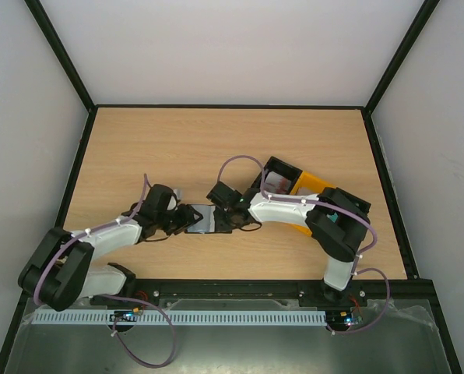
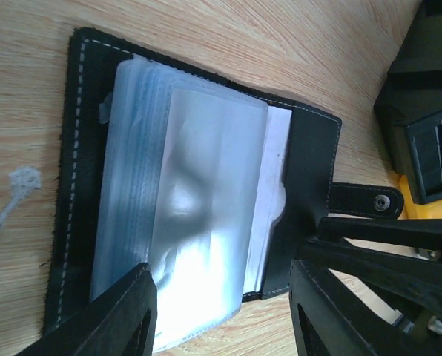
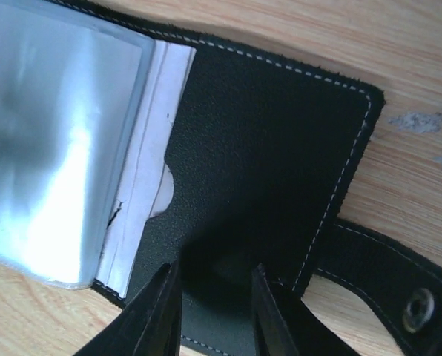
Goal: Put the credit cards into the card holder
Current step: Open the card holder at the center of the board.
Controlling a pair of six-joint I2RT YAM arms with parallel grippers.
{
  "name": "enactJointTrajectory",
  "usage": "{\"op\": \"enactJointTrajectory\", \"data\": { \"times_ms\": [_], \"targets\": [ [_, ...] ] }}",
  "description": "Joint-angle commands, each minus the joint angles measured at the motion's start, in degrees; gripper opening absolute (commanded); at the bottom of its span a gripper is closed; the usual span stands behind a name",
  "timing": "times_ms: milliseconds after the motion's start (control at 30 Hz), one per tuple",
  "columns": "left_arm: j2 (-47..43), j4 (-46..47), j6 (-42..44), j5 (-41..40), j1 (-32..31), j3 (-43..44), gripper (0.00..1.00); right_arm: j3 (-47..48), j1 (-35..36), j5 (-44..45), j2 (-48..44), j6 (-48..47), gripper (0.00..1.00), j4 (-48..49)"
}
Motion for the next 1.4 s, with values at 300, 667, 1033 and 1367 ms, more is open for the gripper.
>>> {"op": "enactJointTrajectory", "data": {
  "times_ms": [300, 667, 1033, 1367],
  "targets": [
    [4.93, 1.58, 0.79, 0.66, -3.67, 4.15, 0.59, -2.25, -0.15, -1.40, 1.51, 0.46, 0.25, 1.20],
    [10.70, 5.37, -1.55, -1.55, -8.71, 8.70, 0.51, -14.11, -2.45, -3.68, -7.14, 12.10, 0.13, 15.15],
    [16.13, 9.10, -2.17, -0.52, -13.07, 12.44, 0.48, -24.72, -4.47, 5.56, -23.59, 20.30, 0.12, 20.49],
    [19.42, 8.29, 1.07, -2.74, -17.74, 16.37, 0.53, -28.70, -4.70, 16.27, -34.74, 23.86, 0.18, 15.81]
  ]
}}
